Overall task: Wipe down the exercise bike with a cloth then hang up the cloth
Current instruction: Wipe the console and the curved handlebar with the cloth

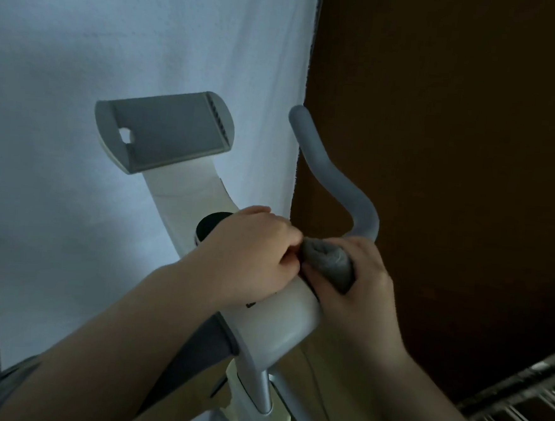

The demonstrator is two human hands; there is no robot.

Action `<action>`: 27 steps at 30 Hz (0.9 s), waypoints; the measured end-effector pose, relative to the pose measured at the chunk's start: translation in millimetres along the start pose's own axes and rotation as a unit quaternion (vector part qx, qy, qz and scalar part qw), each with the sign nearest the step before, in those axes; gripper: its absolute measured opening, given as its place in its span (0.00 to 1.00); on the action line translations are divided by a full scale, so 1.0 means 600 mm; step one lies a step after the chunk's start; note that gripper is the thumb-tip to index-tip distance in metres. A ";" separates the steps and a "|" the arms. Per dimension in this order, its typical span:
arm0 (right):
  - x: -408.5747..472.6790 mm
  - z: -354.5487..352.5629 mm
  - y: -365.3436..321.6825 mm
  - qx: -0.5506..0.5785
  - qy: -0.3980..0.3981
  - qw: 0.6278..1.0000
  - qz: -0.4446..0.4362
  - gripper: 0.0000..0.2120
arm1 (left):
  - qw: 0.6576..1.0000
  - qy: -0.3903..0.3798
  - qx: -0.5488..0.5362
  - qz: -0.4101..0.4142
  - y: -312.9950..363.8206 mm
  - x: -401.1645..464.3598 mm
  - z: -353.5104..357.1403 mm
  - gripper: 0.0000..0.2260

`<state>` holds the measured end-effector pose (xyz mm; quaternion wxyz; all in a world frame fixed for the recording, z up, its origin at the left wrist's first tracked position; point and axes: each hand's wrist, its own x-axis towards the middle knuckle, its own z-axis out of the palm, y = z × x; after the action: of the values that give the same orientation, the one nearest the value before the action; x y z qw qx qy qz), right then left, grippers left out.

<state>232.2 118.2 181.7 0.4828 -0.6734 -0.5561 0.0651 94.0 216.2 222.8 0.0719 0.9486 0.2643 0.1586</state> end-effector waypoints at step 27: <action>-0.045 0.034 0.023 0.111 0.148 0.982 0.035 0.16 | 1.000 0.011 -0.011 0.010 0.010 0.003 0.008 0.07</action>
<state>219.1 108.9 148.8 0.6291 -0.6368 -0.4436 0.0435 100.1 211.7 220.0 0.0784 0.9485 0.2539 0.1724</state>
